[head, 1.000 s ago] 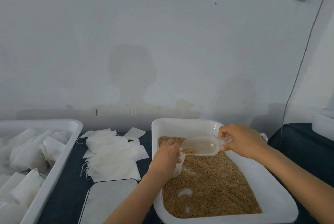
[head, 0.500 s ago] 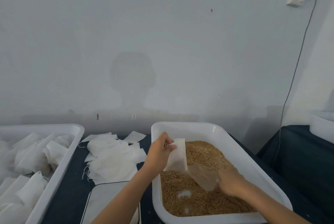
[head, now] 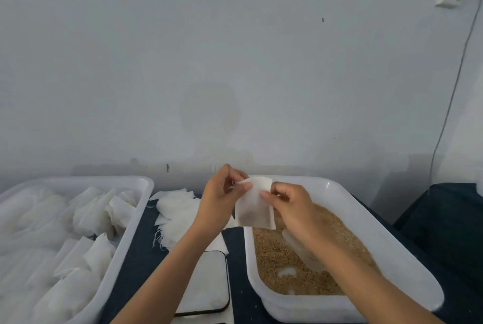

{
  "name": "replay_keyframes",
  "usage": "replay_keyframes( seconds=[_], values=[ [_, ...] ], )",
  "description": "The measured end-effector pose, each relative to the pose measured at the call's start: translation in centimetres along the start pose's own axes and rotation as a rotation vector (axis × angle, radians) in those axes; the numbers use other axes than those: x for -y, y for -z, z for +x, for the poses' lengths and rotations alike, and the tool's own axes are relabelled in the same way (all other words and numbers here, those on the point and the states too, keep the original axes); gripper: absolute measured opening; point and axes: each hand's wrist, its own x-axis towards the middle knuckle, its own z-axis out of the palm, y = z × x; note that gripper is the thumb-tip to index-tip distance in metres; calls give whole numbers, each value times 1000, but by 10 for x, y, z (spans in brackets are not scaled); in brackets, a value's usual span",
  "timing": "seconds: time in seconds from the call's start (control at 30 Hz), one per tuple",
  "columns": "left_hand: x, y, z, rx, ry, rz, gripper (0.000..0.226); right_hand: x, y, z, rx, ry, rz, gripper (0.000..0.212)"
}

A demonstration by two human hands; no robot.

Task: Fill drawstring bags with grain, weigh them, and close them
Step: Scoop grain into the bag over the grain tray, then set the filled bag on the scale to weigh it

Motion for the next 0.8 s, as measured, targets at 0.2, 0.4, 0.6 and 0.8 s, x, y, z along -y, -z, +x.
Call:
replay_keyframes(
  seconds=[0.2, 0.4, 0.6, 0.8],
  values=[
    [20, 47, -37, -91, 168, 20, 31, 18, -47, -1, -32, 154, -175, 21],
    [49, 84, -64, -155, 158, 174, 30, 14, -102, -14, -31, -32, -24, 35],
    [73, 97, -77, -156, 226, 358, 31, -10, -139, -32, -21, -151, -32, 30],
    [91, 90, -88, -126, 239, 465, 34, -40, -148, -44, -32, -133, -126, 31]
  ],
)
